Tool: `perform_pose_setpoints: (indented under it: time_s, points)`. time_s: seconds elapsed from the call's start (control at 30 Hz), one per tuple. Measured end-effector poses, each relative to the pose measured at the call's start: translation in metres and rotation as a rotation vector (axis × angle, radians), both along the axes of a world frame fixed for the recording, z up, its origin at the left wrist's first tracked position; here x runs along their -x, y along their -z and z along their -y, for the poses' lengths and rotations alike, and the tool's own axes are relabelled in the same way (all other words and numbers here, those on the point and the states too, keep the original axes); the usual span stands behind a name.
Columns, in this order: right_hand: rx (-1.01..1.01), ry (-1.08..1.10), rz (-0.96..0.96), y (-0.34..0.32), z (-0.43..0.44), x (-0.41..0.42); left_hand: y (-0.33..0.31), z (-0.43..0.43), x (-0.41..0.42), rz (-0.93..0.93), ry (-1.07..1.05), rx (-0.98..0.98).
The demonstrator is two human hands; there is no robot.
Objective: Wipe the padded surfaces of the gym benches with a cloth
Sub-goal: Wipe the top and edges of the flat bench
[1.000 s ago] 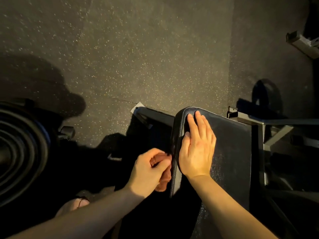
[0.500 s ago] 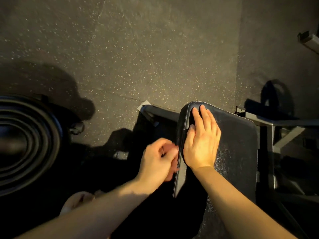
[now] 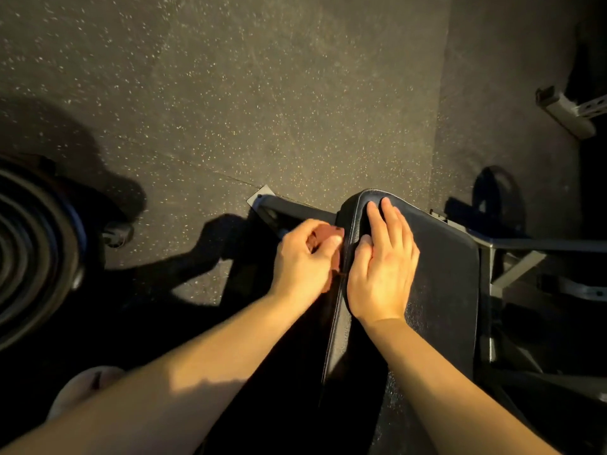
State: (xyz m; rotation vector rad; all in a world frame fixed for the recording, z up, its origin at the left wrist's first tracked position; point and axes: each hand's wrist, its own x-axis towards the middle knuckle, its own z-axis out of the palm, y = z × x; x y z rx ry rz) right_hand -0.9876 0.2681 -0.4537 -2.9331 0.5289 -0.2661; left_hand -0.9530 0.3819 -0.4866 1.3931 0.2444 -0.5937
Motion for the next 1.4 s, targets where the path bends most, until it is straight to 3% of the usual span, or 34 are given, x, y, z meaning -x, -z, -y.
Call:
perform_pose_setpoints:
  time_s: [0.23,0.43,0.63,0.73,0.83,0.93,1.1,1.27,1.4]
  points:
    - [0.011,0.007,-0.012,-0.002,-0.001,0.0,-0.028,-0.05,0.087,-0.295,0.081,0.146]
    - [-0.003,0.003,-0.014,-0.002,-0.002,-0.001,-0.002,0.001,-0.005,-0.049,-0.029,0.105]
    - [-0.003,0.003,-0.016,-0.004,-0.003,-0.001,-0.008,-0.052,0.091,-0.345,0.088,0.212]
    - [0.0,0.007,-0.026,-0.003,-0.003,-0.001,-0.004,-0.033,0.054,-0.239,0.035,0.157]
    - [0.01,0.003,-0.035,-0.003,-0.002,-0.001,0.0,0.006,-0.021,-0.013,0.013,0.093]
    - [0.007,0.002,-0.052,-0.003,-0.001,0.0,-0.001,0.01,-0.025,-0.075,-0.042,0.145]
    - [0.004,0.002,-0.06,-0.005,-0.003,-0.002,-0.02,-0.042,0.063,-0.309,0.113,0.21]
    - [0.01,-0.006,-0.061,-0.005,-0.002,-0.002,-0.012,0.009,-0.028,-0.007,0.021,0.097]
    - [0.008,-0.002,-0.068,-0.005,-0.001,-0.002,-0.007,0.007,-0.018,-0.032,-0.039,0.115]
